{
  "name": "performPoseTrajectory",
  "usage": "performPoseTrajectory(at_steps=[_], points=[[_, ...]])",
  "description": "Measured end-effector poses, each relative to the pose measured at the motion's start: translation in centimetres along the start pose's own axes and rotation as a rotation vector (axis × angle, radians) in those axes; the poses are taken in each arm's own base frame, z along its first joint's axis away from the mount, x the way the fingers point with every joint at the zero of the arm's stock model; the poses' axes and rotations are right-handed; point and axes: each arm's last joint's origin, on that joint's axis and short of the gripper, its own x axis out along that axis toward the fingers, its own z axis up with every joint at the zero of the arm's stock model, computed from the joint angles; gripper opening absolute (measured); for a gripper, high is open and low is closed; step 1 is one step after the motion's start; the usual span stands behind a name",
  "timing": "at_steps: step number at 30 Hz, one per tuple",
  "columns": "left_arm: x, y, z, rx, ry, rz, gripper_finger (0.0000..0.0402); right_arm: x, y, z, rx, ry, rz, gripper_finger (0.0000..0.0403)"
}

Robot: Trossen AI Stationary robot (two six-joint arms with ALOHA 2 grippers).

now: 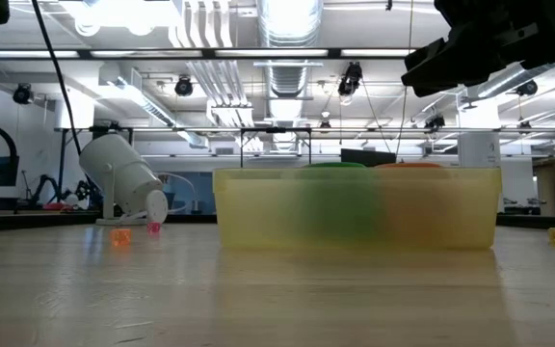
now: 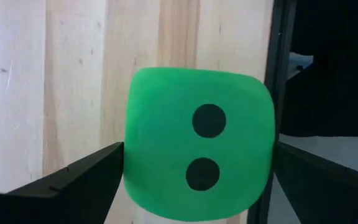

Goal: Pick & Place Dice
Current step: Put the big green dice into the yellow bin

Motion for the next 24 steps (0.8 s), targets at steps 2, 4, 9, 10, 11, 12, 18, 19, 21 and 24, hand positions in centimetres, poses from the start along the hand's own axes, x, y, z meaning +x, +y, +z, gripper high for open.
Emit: performPoseTrajectory(at_steps=[2,4,9,10,11,12,18,19,21,24], points=[[0.38,-0.04,-0.04,0.003,0.010,0.006,0.0399,0.00,0.00,0.00,0.000,0.000,0.000,0.0008],[0.56,-0.06,-0.03,0.009,0.012,0.009,0.0399,0.00,-0.01,0.00,0.000,0.000,0.000,0.0008],[0.67,-0.02,0.03,0.020,0.009,0.013,0.0399,0.00,0.00,0.00,0.000,0.000,0.000,0.0008],[0.68,-0.01,0.04,0.022,0.008,0.015,0.0399,0.00,-0.01,0.00,0.000,0.000,0.000,0.0008],[0.68,0.00,0.06,0.024,0.006,0.016,0.0399,0.00,0.00,0.00,0.000,0.000,0.000,0.0008],[0.68,0.00,0.07,0.023,0.002,0.018,0.0399,0.00,-0.01,0.00,0.000,0.000,0.000,0.0008],[0.82,-0.09,0.36,0.015,-0.054,0.031,0.0399,0.00,-0.01,0.00,0.000,0.000,0.000,0.0008],[0.83,-0.09,0.45,0.013,-0.065,0.033,0.0399,0.00,-0.01,0.01,0.000,-0.001,-0.001,0.0008],[0.88,-0.04,0.59,0.008,-0.076,0.035,0.0399,0.00,0.00,0.01,0.000,-0.001,0.000,0.0008],[0.91,0.10,0.78,0.002,-0.078,0.036,0.0399,0.00,0.00,0.01,0.000,-0.001,0.000,0.0008]])
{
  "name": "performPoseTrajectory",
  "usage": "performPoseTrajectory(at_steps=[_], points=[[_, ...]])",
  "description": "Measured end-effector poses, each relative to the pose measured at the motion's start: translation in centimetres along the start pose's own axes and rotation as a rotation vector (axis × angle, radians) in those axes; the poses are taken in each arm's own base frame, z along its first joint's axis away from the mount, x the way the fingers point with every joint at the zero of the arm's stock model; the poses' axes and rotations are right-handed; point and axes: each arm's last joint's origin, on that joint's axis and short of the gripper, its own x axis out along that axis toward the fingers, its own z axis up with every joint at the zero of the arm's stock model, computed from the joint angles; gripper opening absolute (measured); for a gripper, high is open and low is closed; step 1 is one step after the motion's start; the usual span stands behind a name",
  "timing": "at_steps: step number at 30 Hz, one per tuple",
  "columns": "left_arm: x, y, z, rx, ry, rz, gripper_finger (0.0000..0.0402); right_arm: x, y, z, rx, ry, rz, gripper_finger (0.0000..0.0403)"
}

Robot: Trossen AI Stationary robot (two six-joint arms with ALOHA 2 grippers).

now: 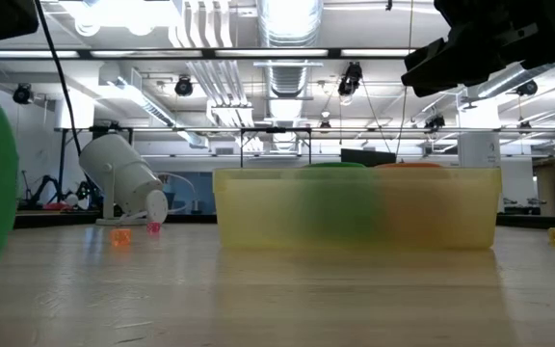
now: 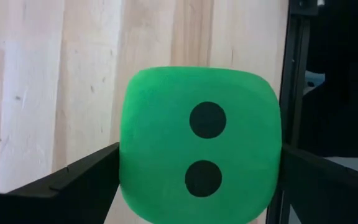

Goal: Pick & Place Dice
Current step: Put the big green dice into the yellow bin

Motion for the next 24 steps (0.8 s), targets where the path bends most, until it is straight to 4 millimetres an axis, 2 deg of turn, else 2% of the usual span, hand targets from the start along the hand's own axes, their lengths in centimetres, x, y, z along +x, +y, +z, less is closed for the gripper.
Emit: performPoseTrajectory(at_steps=[8,17,24], points=[[0.04,0.11,0.16,-0.001,-0.001,0.000,0.0392,0.00,0.00,0.01,0.001,-0.001,0.000,0.0008],[0.11,0.19,0.30,0.038,-0.002,0.001,0.0308,0.00,0.00,0.01,0.000,-0.001,0.000,0.0008],[0.05,0.29,0.48,0.034,-0.009,0.006,0.0294,0.00,-0.01,0.01,0.003,-0.001,-0.001,0.0008]])
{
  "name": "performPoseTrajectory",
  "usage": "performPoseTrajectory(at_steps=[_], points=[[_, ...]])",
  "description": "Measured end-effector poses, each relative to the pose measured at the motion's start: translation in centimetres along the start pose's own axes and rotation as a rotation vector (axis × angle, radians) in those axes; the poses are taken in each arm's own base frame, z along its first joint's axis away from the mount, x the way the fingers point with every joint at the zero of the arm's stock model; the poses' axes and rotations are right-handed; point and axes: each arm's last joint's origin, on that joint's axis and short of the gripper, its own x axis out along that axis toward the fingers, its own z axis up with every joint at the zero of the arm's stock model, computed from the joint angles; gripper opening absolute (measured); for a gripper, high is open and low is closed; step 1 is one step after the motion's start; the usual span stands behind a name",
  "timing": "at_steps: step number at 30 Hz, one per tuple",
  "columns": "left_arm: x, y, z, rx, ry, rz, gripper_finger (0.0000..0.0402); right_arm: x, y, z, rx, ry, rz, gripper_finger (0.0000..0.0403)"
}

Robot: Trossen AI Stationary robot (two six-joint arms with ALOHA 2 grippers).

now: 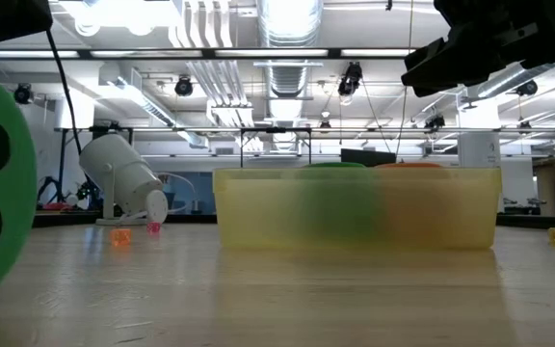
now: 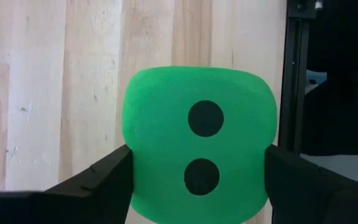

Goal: Pick & Place Dice
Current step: Put the big green dice into the yellow bin

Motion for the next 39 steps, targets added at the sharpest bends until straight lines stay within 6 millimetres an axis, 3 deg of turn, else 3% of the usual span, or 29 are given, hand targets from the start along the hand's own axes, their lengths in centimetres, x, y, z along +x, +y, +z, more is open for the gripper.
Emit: performPoseTrajectory(at_steps=[10,17,27,35,39], points=[[-1.5,1.5,1.4,-0.026,-0.046,0.006,0.0294,0.0,0.0,0.0,-0.001,0.000,0.000,0.0008],[-3.9,4.1,3.2,-0.004,-0.121,0.035,0.0293,0.0,0.0,0.0,-0.002,-0.002,0.000,0.0008],[-7.7,11.1,6.9,0.030,-0.259,0.191,0.0293,0.0,0.0,0.0,-0.004,-0.005,0.000,0.0008],[-6.9,17.7,10.1,0.055,-0.233,0.297,0.0293,0.0,0.0,0.1,-0.005,-0.006,0.000,0.0008],[-6.6,20.0,10.9,0.040,-0.214,0.306,0.0293,0.0,0.0,0.1,-0.004,-0.006,0.001,0.0008]])
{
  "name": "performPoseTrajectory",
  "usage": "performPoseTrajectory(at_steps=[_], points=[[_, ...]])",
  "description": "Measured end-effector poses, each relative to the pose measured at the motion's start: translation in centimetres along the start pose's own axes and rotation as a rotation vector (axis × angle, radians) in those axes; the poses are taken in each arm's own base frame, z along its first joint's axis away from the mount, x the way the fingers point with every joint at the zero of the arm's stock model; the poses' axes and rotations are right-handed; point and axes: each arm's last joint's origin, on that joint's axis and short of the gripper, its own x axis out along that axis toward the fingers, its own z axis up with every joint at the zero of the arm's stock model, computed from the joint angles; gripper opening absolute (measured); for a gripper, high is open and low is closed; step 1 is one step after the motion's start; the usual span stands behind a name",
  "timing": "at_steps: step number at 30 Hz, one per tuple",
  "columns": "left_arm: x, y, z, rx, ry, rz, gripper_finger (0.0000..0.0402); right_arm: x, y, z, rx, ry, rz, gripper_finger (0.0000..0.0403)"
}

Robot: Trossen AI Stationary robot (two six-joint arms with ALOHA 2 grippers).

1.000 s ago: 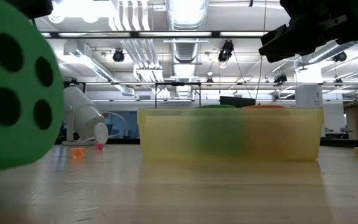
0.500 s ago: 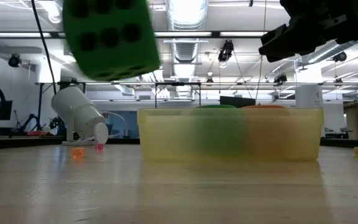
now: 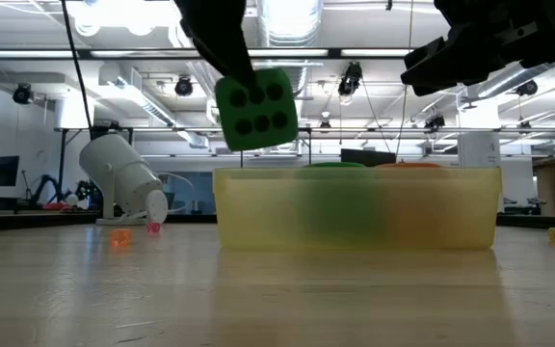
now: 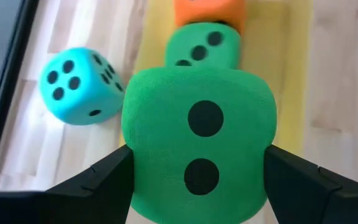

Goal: Pick & Place Dice
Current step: Put the big green dice into the yellow bin

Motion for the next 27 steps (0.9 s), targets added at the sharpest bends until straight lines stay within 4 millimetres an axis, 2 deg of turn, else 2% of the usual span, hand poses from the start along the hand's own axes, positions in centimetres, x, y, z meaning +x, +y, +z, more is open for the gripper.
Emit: performPoseTrajectory(at_steps=[6,18,27], points=[[0.3,0.9,0.4,0.033,-0.007,-0.022,0.0293,0.0,0.0,0.0,0.000,0.000,0.000,0.0008],[3.2,-0.4,0.0,0.129,0.071,-0.027,0.0294,0.0,0.0,0.0,-0.007,-0.003,0.000,0.0008],[3.2,-0.4,0.1,0.127,0.066,-0.026,0.0294,0.0,0.0,0.1,-0.026,-0.008,-0.001,0.0008]])
